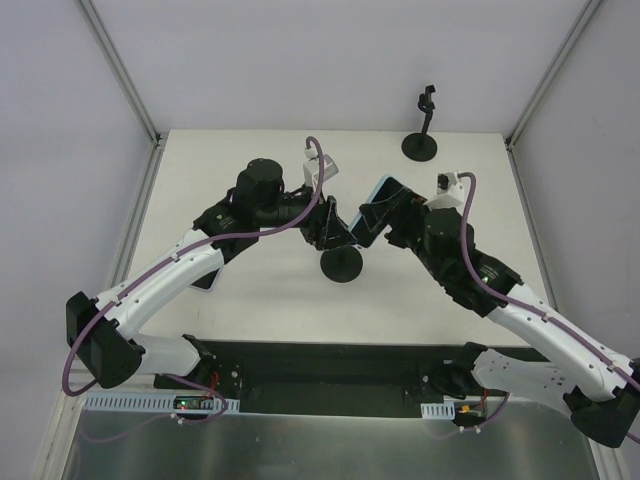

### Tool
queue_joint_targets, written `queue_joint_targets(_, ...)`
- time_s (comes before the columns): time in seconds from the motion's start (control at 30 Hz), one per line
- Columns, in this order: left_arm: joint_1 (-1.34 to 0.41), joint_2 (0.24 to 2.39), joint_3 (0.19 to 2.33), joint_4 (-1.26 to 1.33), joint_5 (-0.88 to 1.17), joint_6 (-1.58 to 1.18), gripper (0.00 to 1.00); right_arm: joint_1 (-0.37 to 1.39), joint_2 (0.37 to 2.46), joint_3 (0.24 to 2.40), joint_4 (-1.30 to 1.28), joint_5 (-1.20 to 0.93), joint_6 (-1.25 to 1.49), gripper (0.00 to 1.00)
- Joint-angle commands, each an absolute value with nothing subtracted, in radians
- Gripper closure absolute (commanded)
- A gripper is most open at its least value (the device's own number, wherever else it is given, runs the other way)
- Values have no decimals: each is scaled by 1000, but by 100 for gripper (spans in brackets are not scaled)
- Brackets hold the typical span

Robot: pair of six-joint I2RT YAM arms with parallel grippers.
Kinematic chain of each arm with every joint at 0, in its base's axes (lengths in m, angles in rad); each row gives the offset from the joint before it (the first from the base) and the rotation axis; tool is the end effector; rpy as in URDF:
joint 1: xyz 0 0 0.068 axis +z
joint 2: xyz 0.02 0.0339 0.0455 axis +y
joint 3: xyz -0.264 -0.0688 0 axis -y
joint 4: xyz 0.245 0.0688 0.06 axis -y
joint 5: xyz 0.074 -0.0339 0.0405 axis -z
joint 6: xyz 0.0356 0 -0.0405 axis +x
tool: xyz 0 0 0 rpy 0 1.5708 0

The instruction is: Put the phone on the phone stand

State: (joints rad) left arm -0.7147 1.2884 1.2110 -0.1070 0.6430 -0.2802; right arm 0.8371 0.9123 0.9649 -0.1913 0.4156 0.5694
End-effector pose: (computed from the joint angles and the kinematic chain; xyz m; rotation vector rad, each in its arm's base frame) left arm 0.2096 -0.2102 0.3891 0.8898 1.6796 -1.2624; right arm 0.1483 0.1430 0.3804 0.0831 1.7446 0.6904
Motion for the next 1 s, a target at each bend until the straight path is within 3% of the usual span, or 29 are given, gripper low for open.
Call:
queue_joint_targets(0.0, -724, 1290, 1203, -54, 646, -293, 45, 873, 934, 1008, -29, 434, 630, 99)
queue_joint_targets(0.23, -723, 1278, 1190, -57, 597, -278, 60, 905, 943, 1011, -17, 446, 635, 99)
queue_joint_targets(0.43, -723, 1287, 1190, -55, 589, -276, 64, 916, 953, 1008, -5, 417, 661, 99)
queue_joint_targets(0.53, -723, 1287, 1189, -55, 572, -276, 76, 928, 963, 1015, -5, 408, 658, 99)
queue_joint_targets(0.57, -723, 1289, 1187, -55, 566, -275, 83, 930, 969, 1017, -5, 403, 657, 99)
queue_joint_targets(0.6, -723, 1289, 1187, -57, 560, -273, 96, 931, 971, 1019, -5, 396, 647, 99)
queue_joint_targets(0.63, -723, 1289, 1187, -60, 542, -270, 100, 931, 971, 1020, -5, 371, 634, 93)
queue_joint_targets(0.67, -723, 1286, 1183, -61, 532, -268, 100, 931, 968, 1020, -5, 359, 594, 67)
queue_joint_targets(0.73, -723, 1272, 1175, -60, 509, -261, 100, 930, 968, 1047, -43, 327, 545, 38)
queue_joint_targets(0.77, -724, 1267, 1174, -61, 508, -259, 100, 930, 965, 1061, -78, 321, 491, 16)
queue_joint_targets(0.8, -723, 1258, 1172, -58, 506, -259, 100, 927, 962, 1072, -150, 318, 467, 6)
queue_joint_targets(0.83, -723, 1256, 1172, -57, 508, -261, 100, 923, 956, 1080, -178, 301, 444, 1)
queue_joint_targets(0.97, -723, 1240, 1161, -31, 547, -276, 100, 859, 868, 1034, -241, 178, 322, 3)
